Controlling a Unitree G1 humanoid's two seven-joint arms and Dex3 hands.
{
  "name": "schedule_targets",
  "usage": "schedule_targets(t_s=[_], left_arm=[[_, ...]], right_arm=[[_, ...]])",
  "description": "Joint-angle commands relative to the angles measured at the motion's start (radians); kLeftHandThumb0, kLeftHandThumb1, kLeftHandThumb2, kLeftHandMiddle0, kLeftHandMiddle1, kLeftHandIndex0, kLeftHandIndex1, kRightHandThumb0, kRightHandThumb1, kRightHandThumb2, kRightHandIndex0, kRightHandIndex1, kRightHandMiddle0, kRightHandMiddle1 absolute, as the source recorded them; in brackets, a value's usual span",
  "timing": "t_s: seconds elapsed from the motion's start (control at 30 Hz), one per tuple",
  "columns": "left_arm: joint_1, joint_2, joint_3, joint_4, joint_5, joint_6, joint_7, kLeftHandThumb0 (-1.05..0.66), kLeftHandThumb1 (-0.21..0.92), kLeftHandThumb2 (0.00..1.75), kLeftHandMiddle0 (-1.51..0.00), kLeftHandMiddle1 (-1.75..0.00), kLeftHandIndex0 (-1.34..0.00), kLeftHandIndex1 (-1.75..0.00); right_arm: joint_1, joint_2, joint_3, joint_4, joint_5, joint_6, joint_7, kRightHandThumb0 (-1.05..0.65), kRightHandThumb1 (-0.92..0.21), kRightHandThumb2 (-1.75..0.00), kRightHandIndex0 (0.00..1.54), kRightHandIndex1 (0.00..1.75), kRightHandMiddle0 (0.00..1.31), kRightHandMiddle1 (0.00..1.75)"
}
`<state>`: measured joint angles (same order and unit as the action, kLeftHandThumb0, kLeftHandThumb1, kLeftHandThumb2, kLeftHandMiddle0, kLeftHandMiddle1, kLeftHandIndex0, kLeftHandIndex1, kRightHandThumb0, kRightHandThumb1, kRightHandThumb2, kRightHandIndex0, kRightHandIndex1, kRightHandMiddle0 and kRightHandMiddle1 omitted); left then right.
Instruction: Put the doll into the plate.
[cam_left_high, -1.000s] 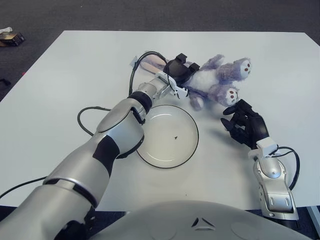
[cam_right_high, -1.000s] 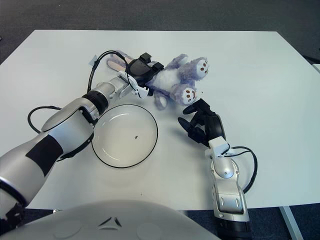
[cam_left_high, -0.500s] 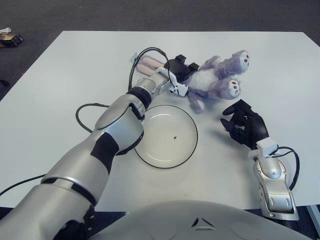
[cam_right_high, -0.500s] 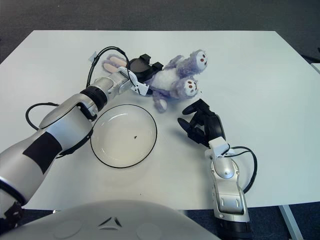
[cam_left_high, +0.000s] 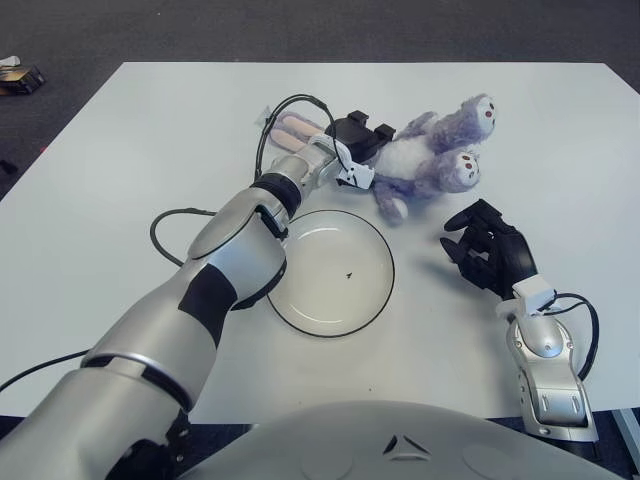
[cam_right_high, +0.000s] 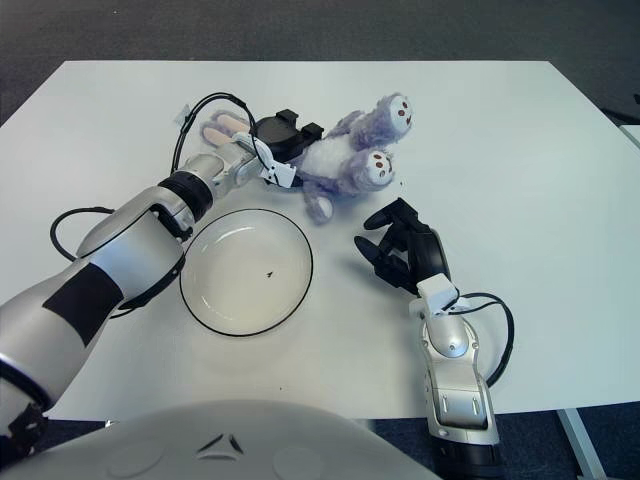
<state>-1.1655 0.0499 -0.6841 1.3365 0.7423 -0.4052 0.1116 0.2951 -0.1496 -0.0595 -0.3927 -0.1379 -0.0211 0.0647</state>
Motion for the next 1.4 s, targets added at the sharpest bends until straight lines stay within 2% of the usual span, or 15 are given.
schedule_targets(t_s=[0.0,0.23,0.67,0.8,0.93,1.13,1.37], left_arm=[[0.058,0.041,0.026,0.024,-0.021,-0.019,-0.075,0.43,0.43,1.16,-0.51,-1.75,-0.58,-1.75],[0.035,0.098,0.069,0.007,-0.056,-0.072,-0.112,0.44,0.41,1.19,-0.53,-1.75,-0.59,-1.75],[-0.004,0.174,0.180,-0.026,-0.155,-0.117,-0.242,0.44,0.39,1.22,-0.55,-1.75,-0.61,-1.75],[-0.008,0.189,0.194,-0.037,-0.162,-0.131,-0.265,0.45,0.38,1.22,-0.55,-1.75,-0.61,-1.75],[-0.028,0.243,0.219,-0.065,-0.179,-0.168,-0.319,0.45,0.38,1.23,-0.55,-1.75,-0.61,-1.75],[-0.032,0.285,0.252,-0.108,-0.205,-0.202,-0.385,0.45,0.38,1.23,-0.56,-1.75,-0.61,-1.75],[-0.026,0.320,0.274,-0.151,-0.222,-0.246,-0.433,0.45,0.37,1.24,-0.56,-1.75,-0.61,-1.75]], right_arm=[[0.015,-0.009,-0.003,0.015,-0.003,0.027,0.005,-0.36,-0.92,-0.29,0.75,1.75,0.45,1.49],[0.010,-0.008,-0.002,0.027,-0.005,0.026,0.001,-0.36,-0.92,-0.29,0.75,1.75,0.45,1.49],[0.000,0.003,0.009,0.047,-0.010,0.052,-0.009,-0.36,-0.92,-0.29,0.74,1.75,0.45,1.49],[-0.002,0.002,0.012,0.047,-0.009,0.060,-0.012,-0.36,-0.92,-0.29,0.73,1.75,0.45,1.49],[-0.009,0.003,0.014,0.052,-0.013,0.080,-0.018,-0.36,-0.92,-0.29,0.73,1.75,0.45,1.49],[-0.017,-0.001,0.013,0.065,-0.014,0.084,-0.023,-0.36,-0.92,-0.28,0.74,1.75,0.45,1.49],[-0.035,-0.005,0.009,0.085,-0.013,0.083,-0.025,-0.36,-0.92,-0.28,0.74,1.75,0.45,1.49]])
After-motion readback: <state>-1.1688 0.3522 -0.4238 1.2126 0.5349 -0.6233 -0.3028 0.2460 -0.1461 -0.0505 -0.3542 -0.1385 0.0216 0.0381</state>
